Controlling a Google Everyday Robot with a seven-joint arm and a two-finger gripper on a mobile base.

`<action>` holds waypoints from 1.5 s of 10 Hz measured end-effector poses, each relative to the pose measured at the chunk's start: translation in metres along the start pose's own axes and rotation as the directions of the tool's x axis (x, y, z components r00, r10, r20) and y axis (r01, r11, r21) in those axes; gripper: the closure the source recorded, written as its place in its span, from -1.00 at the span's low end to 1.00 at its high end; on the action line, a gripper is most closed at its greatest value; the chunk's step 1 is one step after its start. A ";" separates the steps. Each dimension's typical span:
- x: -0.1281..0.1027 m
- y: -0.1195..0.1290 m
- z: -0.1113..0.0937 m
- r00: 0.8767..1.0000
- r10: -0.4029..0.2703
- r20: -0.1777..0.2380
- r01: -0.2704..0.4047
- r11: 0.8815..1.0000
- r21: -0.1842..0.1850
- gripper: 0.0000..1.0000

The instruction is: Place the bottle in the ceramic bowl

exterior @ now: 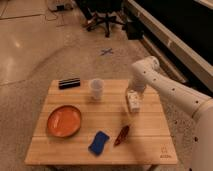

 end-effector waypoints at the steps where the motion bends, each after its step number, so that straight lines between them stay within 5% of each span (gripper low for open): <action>1: 0.004 0.000 0.006 1.000 -0.014 -0.007 0.014 1.000 -0.001 -0.30; 7: 0.025 0.013 0.041 1.000 -0.009 -0.028 0.008 1.000 -0.030 -0.30; 15: 0.004 0.018 0.065 1.000 -0.003 0.025 0.005 0.998 -0.056 -0.23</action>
